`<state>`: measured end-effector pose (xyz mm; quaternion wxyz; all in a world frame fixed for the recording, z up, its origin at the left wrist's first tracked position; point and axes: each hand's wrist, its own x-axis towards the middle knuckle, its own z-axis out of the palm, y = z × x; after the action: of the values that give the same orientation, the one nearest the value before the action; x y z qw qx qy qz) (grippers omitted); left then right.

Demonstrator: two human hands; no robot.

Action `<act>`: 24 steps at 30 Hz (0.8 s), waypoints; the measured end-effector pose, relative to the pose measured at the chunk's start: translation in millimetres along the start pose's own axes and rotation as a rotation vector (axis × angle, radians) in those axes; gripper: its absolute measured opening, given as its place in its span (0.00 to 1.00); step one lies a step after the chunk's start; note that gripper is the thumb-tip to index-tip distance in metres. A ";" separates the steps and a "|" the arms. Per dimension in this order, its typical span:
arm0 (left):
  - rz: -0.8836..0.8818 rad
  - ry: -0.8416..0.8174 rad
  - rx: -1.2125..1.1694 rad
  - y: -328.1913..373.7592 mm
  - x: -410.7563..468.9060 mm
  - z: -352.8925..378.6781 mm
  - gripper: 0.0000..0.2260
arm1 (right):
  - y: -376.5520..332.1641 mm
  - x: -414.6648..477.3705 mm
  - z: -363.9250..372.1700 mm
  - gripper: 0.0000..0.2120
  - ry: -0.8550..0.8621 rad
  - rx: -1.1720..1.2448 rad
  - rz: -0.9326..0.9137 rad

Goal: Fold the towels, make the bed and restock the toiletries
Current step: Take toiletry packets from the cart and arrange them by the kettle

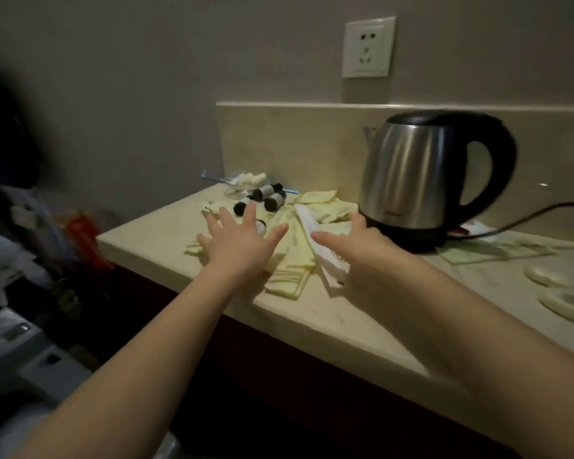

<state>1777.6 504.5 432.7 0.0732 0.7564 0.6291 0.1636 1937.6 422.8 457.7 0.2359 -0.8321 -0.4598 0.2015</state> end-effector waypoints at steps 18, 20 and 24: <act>0.086 -0.120 -0.049 11.2 36.7 23.3 0.27 | -57.0 43.1 20.5 0.30 -0.125 -0.174 0.036; 0.097 -0.127 -0.107 12.6 35.6 19.9 0.25 | -59.0 42.4 21.2 0.31 -0.144 -0.160 0.045; 0.082 -0.147 -0.344 16.5 24.6 13.7 0.22 | -59.2 38.5 20.7 0.35 -0.119 -0.062 0.064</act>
<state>1801.4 526.5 428.9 0.2404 0.7677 0.5533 0.2160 1905.6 487.7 470.7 0.1757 -0.8398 -0.4520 0.2438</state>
